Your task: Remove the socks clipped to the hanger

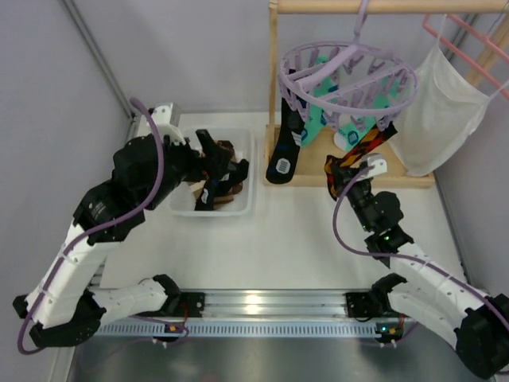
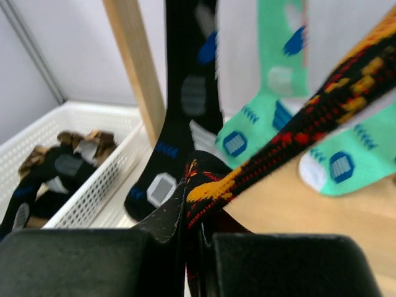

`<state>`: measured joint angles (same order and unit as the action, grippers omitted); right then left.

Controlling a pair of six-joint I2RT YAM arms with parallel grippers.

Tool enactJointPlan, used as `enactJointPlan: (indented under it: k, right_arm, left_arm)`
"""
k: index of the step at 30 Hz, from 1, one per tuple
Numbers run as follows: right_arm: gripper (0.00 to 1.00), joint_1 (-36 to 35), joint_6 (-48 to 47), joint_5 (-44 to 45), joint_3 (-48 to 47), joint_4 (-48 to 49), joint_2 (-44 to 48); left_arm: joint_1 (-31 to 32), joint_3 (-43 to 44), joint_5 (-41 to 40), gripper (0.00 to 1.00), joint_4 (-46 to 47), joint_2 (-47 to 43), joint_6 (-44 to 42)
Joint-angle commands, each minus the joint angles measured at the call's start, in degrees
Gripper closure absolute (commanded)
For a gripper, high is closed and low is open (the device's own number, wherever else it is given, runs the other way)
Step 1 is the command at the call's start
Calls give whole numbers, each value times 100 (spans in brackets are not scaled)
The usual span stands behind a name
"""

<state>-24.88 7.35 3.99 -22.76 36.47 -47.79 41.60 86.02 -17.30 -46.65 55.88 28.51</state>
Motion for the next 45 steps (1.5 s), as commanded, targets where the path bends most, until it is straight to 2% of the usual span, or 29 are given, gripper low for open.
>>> enactJointPlan:
  k: [1,2,3,4,6,12,14,16,19,26,32,37,41,45]
  right_arm:
    - [100,-988,-479,1487,-587,-781,-239]
    - [100,-1175,-541,1647,-693,-816,-361]
    - [100,-1359,-577,1797,-781,-825,-484]
    - [100,-1640,-603,1911,-878,-869,-686]
    - [100,-1870,-639,2158,-1098,-826,-950]
    - [100,-2547,-534,2676,-1607,-693,-1670]
    - [100,-2872,-665,3254,-1898,-773,-1900]
    - [100,-3126,-683,3502,-2117,-782,-2190]
    - [100,-3259,-674,3617,-2249,-755,-2384]
    - [100,-3629,-1078,3987,-2637,-870,-2867]
    - [100,-3673,-929,3951,-2031,-641,-2526]
    - [100,-3497,-911,4180,-1179,-974,-1323]
    - [100,-3076,-938,4215,-870,-1668,-277]
    - [100,-2033,-1077,3786,-922,-2510,716]
  left_arm:
    - [627,1151,-26,2,201,965,-336]
    - [864,1432,-324,2,174,1195,-494]
    - [1137,2088,-814,1,113,1406,-626]
    - [1531,2373,-993,1,26,1661,-854]
    - [1806,3171,-1257,1,-2,2302,-1049]
    - [2105,4808,-811,1,25,3901,-1777]
    - [2185,5476,-819,1,25,4281,-1893]
    - [2317,6020,-1002,1,34,4738,-2094]
    - [2466,6312,-1423,2,69,5089,-2280]
    - [2563,6348,-1864,1,244,5495,-2623]
    - [2975,6296,-2110,2,315,5373,-2746]
    - [3038,5630,-2216,1,315,4819,-2395]
    - [3038,5032,-2497,1,315,4468,-2263]
    - [3038,4521,-2629,1,323,4186,-2043]
